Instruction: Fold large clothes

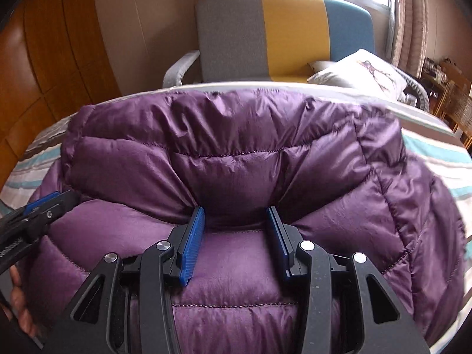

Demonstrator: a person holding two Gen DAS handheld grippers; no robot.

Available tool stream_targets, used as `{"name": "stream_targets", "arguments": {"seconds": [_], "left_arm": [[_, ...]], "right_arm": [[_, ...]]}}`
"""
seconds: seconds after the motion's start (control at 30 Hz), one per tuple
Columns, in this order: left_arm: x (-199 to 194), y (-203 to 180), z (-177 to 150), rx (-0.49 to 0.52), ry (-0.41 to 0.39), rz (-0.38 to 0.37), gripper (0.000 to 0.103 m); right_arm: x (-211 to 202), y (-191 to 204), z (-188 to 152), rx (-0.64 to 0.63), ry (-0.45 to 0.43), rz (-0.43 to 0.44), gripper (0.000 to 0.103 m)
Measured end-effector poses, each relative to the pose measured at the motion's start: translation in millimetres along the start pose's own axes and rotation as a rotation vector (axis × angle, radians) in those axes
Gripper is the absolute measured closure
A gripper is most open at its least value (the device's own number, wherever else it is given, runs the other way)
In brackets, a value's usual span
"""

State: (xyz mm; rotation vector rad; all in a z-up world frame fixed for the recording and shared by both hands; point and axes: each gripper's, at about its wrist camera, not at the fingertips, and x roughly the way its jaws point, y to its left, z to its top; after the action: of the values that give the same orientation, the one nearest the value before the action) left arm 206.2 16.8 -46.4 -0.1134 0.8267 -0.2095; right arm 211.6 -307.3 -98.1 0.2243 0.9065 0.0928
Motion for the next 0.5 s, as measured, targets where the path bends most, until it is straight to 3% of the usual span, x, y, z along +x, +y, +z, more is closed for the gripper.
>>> {"name": "stream_targets", "arguments": {"seconds": [0.4, 0.5], "left_arm": [[-1.8, 3.8, 0.0, -0.013, 0.0, -0.008, 0.053], [-7.5, 6.0, -0.4, -0.019, -0.009, -0.012, 0.048]], "right_arm": [[-0.8, 0.0, 5.8, -0.002, 0.008, -0.022, 0.06], [-10.3, 1.4, 8.2, 0.014, 0.004, -0.012, 0.054]]}}
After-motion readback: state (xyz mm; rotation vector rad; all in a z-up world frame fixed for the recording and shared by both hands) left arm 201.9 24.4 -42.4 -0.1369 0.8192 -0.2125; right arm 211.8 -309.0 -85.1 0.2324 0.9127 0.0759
